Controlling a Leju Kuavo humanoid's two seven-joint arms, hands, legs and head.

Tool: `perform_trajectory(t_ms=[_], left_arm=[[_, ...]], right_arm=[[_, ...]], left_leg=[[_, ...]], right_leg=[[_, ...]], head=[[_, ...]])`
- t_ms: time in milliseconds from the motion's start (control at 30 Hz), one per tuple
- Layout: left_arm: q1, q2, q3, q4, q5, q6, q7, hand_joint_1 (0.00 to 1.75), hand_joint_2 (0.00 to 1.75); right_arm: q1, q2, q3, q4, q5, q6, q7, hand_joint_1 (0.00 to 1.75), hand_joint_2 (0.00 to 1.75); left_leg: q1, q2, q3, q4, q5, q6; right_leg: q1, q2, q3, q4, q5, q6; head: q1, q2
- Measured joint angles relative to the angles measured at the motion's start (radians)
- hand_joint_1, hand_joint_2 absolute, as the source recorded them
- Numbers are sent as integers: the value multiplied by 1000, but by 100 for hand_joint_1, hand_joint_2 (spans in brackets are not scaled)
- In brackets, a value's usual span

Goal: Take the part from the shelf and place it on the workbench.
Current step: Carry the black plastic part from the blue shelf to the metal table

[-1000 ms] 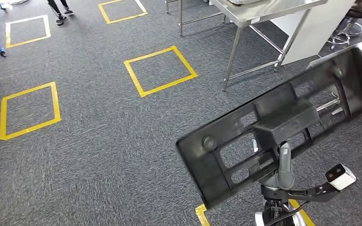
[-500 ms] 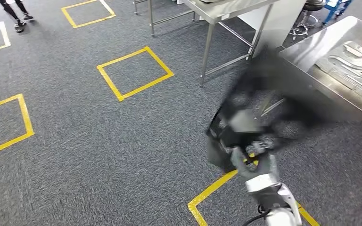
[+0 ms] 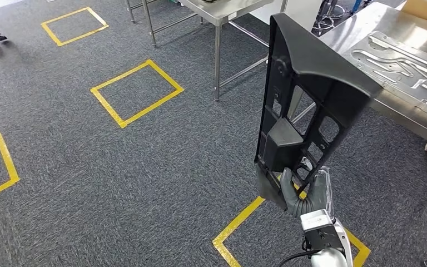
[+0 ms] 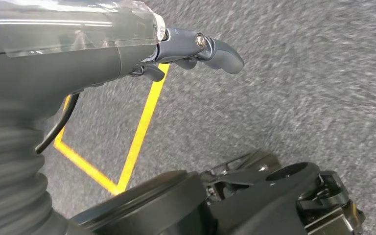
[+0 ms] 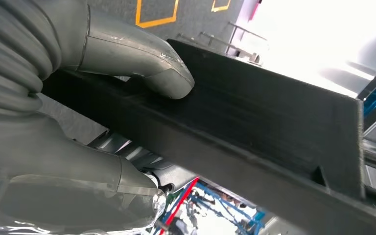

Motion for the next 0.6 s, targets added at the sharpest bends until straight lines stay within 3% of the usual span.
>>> perform_trajectory(t_ms=[33,100,167,233,300,333,400,433,467,500,533,600], left_arm=[[0,0,0,0,0,-1,1,0,175],[3,1,0,0,0,-1,2,0,175],[5,1,-1,0,0,-1,2,0,175],[3,0,-1,0,0,-1,2,0,175],[3,-2,-2,0,-2,-1,2,0,175],[3,-2,-3,0,-2,-1,2,0,175],[6,-2,-3,0,-3,-1,2,0,175],[8,-2,-3,0,-3,-1,2,0,175],[9,-2,-3,0,-3,-1,2,0,175],[8,-2,-3,0,-3,-1,2,0,175],[8,-2,-4,0,-4,-1,3,0,175],[6,-2,-5,0,-4,-1,4,0,175]], right_arm=[[0,-1,1,0,0,0,0,175,175],[0,-3,1,0,1,-1,0,175,175],[0,-5,2,0,1,-3,0,175,175],[2,-8,3,0,2,-4,0,175,175],[2,-13,4,-2,1,-6,-2,175,175],[1,-16,4,-2,-1,-7,-3,175,175],[1,-21,6,-3,-4,-8,-6,175,175],[3,-24,7,-3,-6,-9,-7,175,175],[6,-27,8,-3,-7,-10,-8,175,175],[8,-32,9,-3,-8,-11,-9,175,175],[10,-36,11,-4,-10,-12,-11,175,175],[11,-45,14,-10,-12,-14,-14,175,175]], left_leg=[[1,-4,24,-54,37,2],[3,-35,85,-196,103,10],[3,-59,114,-267,120,18],[1,-51,115,-274,120,29],[5,-34,117,-284,128,44],[7,-24,117,-289,132,50],[4,-3,116,-290,133,56],[2,8,115,-290,132,57],[1,18,115,-289,131,58],[0,28,115,-288,130,57],[0,36,117,-287,128,56],[-4,51,122,-286,123,50]], right_leg=[[0,11,2,1,0,1],[0,33,2,4,-1,6],[0,50,-6,6,2,18],[-1,64,-13,4,8,33],[1,43,-23,24,-7,42],[2,21,-40,62,-31,46],[0,-19,-100,190,-98,51],[-2,-25,-130,253,-122,54],[-3,-28,-145,286,-128,56],[-3,-31,-140,280,-114,57],[-3,-36,-115,234,-85,56],[2,-72,-36,87,-25,48]], head=[[0,0],[0,0],[0,0],[0,0],[0,0],[0,0],[0,0],[0,0],[0,0],[0,0],[0,0],[0,0]])
